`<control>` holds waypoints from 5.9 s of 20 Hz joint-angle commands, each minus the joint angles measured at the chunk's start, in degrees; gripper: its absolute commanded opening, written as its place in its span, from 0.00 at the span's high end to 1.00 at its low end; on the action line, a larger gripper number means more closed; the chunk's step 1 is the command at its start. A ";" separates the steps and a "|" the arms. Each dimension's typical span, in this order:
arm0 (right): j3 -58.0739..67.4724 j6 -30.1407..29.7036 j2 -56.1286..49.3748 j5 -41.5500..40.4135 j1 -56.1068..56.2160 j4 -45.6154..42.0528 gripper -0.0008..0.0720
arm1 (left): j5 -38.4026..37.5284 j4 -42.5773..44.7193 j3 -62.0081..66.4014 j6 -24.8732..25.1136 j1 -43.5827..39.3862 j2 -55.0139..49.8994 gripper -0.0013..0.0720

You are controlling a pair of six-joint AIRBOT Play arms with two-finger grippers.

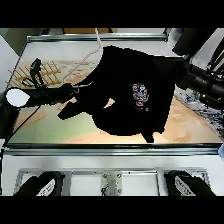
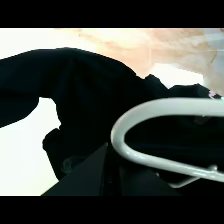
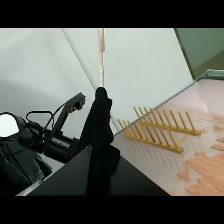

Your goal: Fold the clothes and pants, and hang the long-sleeved shirts on hangers.

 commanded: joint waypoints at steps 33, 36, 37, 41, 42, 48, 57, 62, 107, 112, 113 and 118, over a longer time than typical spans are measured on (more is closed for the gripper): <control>-0.31 -2.14 -0.09 2.84 0.00 -16.31 0.96 | -17.05 0.79 26.16 9.16 3.69 0.00 0.96; -2.10 -7.78 -0.09 4.92 -0.02 -13.42 0.96 | -18.01 0.81 28.79 9.16 -0.20 0.00 0.96; -3.61 -9.20 -0.09 5.01 -0.02 -11.06 0.96 | -18.08 0.79 29.40 9.14 -1.44 0.00 0.96; -13.68 -18.47 -0.09 7.69 0.00 2.23 0.96 | -18.64 0.81 30.40 9.07 -6.12 0.00 0.96; -16.09 -20.41 -0.09 8.00 0.26 5.53 0.96 | -18.69 0.81 30.40 9.07 -7.28 0.00 0.96; -18.91 -26.34 -1.20 7.34 7.26 11.15 0.96 | -18.67 0.81 30.40 8.35 -12.44 -0.81 0.96; -18.88 -26.25 -1.88 6.10 7.91 12.83 0.96 | -19.34 0.59 30.42 8.44 -13.44 -0.66 0.80; -18.88 -26.23 -1.88 6.12 7.91 13.20 0.96 | -17.18 0.74 30.42 8.41 -13.40 3.21 0.23; 25.73 -18.69 3.08 -69.48 -50.99 -6.84 0.96 | -16.00 -3.72 30.40 11.28 -8.66 -1.90 0.96; 25.73 -23.26 2.21 -71.97 -53.20 -6.80 0.96 | -16.06 -3.76 30.40 11.26 -8.66 -1.90 0.96; 25.73 -23.26 1.92 -72.22 -53.94 -6.78 0.96 | -16.06 -3.76 30.40 11.26 -8.68 -1.90 0.96; 24.20 -25.18 1.46 -72.15 -55.12 -6.78 0.96 | -16.04 -3.89 30.40 11.23 -8.68 -1.90 0.96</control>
